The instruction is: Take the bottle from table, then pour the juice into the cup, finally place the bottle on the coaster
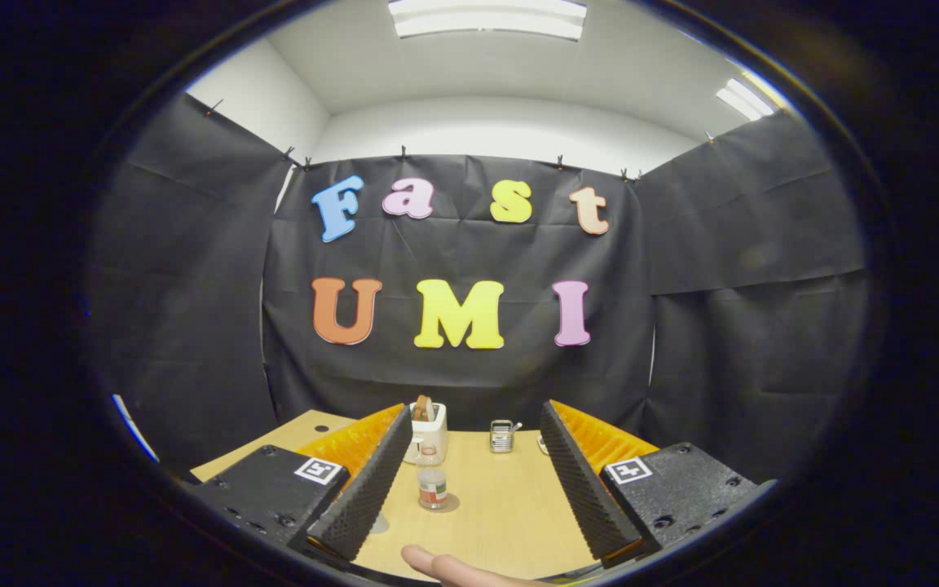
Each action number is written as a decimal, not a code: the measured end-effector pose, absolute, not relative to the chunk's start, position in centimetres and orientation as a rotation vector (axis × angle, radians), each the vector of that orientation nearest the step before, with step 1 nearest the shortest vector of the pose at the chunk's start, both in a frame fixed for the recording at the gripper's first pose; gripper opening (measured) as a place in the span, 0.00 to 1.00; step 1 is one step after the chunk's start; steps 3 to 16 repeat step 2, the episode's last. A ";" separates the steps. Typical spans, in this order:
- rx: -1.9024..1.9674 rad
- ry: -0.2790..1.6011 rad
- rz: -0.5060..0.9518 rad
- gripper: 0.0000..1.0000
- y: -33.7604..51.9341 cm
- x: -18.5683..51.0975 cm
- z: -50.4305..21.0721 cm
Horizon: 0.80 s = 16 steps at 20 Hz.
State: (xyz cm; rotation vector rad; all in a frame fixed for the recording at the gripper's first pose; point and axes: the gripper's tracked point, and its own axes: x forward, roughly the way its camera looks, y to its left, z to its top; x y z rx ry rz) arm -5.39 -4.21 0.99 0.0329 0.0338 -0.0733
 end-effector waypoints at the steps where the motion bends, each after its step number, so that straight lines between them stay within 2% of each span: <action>1: 0.024 0.024 -0.077 1.00 -4.2 -5.4 1.2; 16: 0.013 0.019 -0.075 1.00 -3.9 -5.5 1.2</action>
